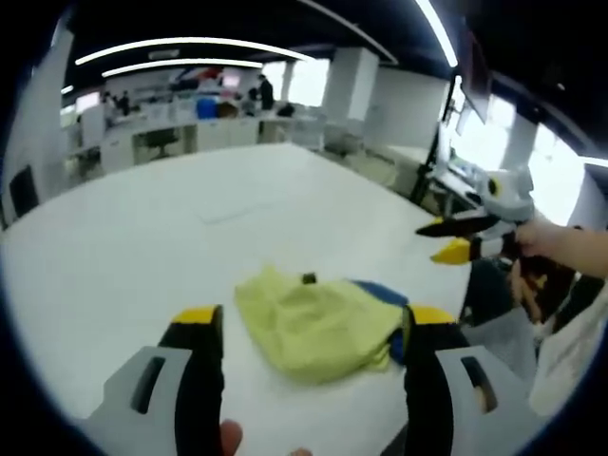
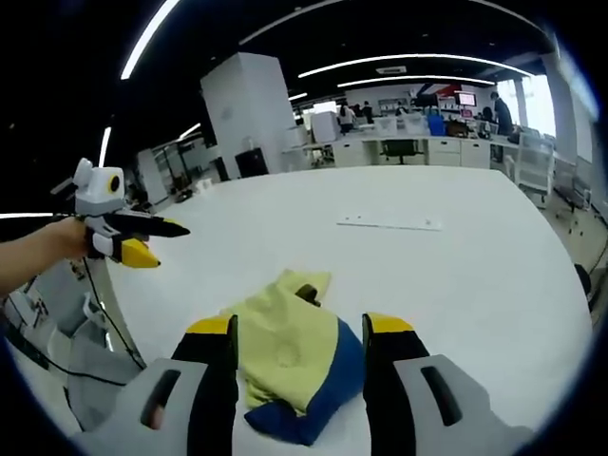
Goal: Fold the garment on the visible template until the final outline fits inside the template.
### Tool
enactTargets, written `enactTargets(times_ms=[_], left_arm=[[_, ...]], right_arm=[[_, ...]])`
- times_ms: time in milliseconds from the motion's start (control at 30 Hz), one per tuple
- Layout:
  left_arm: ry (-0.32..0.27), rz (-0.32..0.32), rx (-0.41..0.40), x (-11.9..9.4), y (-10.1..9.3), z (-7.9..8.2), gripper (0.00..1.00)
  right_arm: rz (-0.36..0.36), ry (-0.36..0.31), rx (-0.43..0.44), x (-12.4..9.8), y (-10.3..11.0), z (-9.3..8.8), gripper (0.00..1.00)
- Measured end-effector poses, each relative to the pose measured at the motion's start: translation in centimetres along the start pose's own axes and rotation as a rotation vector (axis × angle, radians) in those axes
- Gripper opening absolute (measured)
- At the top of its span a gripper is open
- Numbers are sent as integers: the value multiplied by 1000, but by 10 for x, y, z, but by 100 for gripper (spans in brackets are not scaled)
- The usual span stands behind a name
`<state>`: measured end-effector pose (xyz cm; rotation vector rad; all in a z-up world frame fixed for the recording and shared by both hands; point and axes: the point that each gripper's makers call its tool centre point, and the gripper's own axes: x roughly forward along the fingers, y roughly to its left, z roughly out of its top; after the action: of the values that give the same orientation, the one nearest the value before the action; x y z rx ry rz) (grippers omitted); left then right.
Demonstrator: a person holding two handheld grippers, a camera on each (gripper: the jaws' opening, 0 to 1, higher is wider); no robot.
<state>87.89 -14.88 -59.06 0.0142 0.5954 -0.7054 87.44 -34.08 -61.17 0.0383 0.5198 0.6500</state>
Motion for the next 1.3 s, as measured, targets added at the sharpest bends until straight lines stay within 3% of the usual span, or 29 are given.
enactTargets(times_ms=[433,767,1300], left_arm=[[26,-13,8,10,9,2,73],[81,-52,40,20,10,-1,72],[142,-77,71,38,16,-6,71]], right_arm=[[21,29,2,14,4,-5,52],[7,43,31,19,-1,-10,51],[-8,89,73,24,-9,-29,51]])
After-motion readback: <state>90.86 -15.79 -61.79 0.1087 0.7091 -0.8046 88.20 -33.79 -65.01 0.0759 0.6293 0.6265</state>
